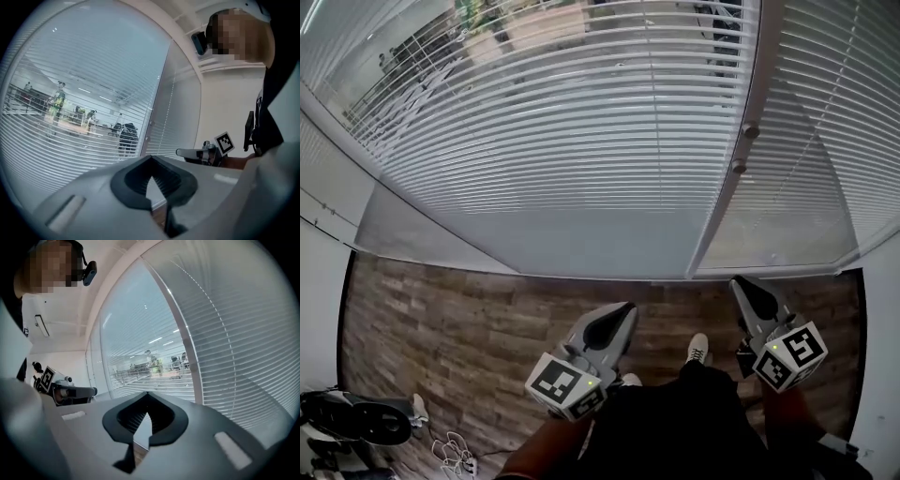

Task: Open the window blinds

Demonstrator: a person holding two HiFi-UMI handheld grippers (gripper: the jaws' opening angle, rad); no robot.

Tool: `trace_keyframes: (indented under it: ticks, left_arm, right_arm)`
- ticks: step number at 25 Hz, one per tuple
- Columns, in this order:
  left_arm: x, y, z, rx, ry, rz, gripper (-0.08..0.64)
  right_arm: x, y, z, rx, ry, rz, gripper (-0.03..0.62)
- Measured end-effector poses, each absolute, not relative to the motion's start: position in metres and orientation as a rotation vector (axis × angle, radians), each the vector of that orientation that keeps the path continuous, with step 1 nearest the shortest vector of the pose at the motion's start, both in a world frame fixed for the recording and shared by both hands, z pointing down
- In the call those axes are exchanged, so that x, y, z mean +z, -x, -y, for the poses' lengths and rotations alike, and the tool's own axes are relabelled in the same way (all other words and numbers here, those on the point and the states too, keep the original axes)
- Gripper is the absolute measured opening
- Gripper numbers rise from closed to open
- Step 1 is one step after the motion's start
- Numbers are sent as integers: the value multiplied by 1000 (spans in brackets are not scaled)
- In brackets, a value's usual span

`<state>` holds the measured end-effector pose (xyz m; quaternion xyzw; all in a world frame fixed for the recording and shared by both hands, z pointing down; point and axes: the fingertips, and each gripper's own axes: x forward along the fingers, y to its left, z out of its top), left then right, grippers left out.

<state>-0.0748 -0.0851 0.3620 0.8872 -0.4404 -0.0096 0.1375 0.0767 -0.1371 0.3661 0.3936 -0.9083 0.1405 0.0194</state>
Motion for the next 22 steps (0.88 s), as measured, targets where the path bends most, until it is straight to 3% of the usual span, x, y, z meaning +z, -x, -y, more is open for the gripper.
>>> trace_keyframes:
  ticks: [9, 22]
  left_arm:
    - [352, 112, 12, -27, -2590, 1094, 0]
    - [366, 81, -8, -49, -2652, 1048, 0]
  right_arm:
    - [349, -33, 41, 428, -1358, 2735, 23]
    - [371, -51, 3, 346, -1348, 2728, 23]
